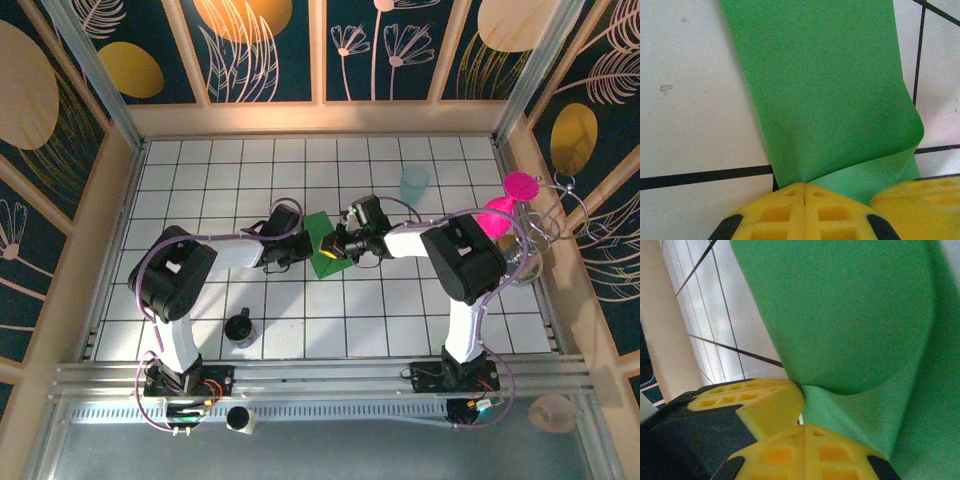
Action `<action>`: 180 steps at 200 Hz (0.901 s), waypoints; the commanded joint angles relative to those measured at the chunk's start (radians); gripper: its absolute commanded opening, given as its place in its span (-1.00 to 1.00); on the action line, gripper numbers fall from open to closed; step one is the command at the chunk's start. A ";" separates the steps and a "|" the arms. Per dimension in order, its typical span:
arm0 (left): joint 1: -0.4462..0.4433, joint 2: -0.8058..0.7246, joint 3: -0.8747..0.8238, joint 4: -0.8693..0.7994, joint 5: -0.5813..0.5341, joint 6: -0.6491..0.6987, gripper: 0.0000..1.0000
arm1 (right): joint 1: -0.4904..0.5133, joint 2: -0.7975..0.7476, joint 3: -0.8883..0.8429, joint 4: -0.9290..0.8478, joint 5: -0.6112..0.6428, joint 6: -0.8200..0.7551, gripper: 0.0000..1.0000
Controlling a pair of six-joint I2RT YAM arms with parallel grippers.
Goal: Fold a paper plane with a square sheet of paper (pick it up from the middle)
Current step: Fold the triangle a second time at the center of the table.
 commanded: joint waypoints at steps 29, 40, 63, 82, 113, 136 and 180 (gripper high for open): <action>0.000 0.028 0.003 -0.068 -0.035 0.023 -1.00 | -0.023 0.053 0.063 -0.095 0.049 -0.091 -0.98; 0.000 0.029 0.002 -0.065 -0.031 0.023 -1.00 | -0.023 0.062 0.066 -0.110 0.063 -0.099 -0.98; 0.000 0.029 0.004 -0.061 -0.029 0.024 -1.00 | -0.023 0.072 0.050 -0.114 0.080 -0.100 -0.98; -0.001 0.029 0.010 -0.059 -0.026 0.030 -1.00 | -0.023 0.072 0.021 -0.114 0.097 -0.085 -0.99; -0.001 -0.013 0.022 -0.045 -0.027 0.043 -1.00 | -0.015 0.052 -0.046 -0.093 0.127 -0.010 -1.00; 0.000 -0.080 0.021 0.001 0.002 0.028 -1.00 | -0.005 0.032 -0.082 -0.051 0.143 0.067 -1.00; -0.043 -0.188 -0.068 0.048 0.031 -0.042 -1.00 | 0.001 -0.005 -0.130 0.027 0.166 0.207 -1.00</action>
